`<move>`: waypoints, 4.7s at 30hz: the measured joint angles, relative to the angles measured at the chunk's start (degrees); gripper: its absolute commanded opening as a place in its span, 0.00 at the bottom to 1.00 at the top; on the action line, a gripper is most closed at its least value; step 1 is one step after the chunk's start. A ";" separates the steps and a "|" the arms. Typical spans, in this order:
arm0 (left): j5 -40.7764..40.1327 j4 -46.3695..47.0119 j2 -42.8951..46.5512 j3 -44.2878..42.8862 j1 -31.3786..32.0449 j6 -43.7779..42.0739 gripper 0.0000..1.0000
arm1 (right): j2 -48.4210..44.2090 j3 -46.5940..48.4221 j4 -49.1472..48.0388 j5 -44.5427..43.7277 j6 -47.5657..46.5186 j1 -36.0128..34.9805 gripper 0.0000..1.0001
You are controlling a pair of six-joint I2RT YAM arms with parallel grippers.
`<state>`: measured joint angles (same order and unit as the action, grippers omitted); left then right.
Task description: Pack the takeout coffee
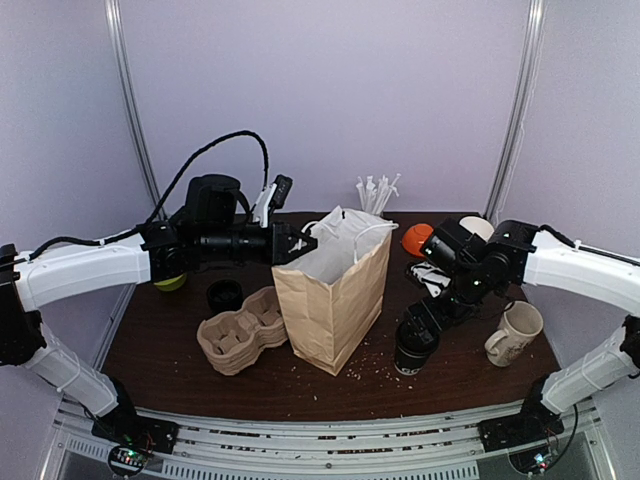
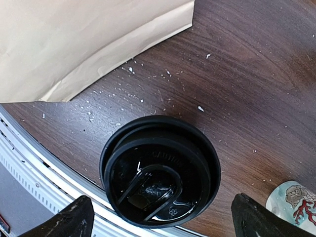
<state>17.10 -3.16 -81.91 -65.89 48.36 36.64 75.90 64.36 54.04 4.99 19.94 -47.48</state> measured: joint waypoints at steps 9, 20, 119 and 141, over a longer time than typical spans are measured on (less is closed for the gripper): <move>0.00 0.00 0.00 0.02 0.00 0.00 0.00 | 4.13 0.44 0.46 0.00 -2.01 -0.52 1.00; 0.00 0.00 0.00 0.02 0.00 0.00 0.00 | 5.99 1.99 0.81 -0.28 -4.74 -1.84 1.00; -0.63 0.98 1.68 2.25 0.00 -1.27 0.00 | 9.29 5.46 1.57 1.31 -11.26 -5.92 0.69; -0.63 1.38 2.36 2.91 0.00 -1.22 0.00 | 8.68 7.41 4.26 -0.61 -1.77 -7.28 0.91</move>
<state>16.47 -1.78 -79.55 -62.98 48.36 35.42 84.58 71.77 58.30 4.38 18.17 -54.76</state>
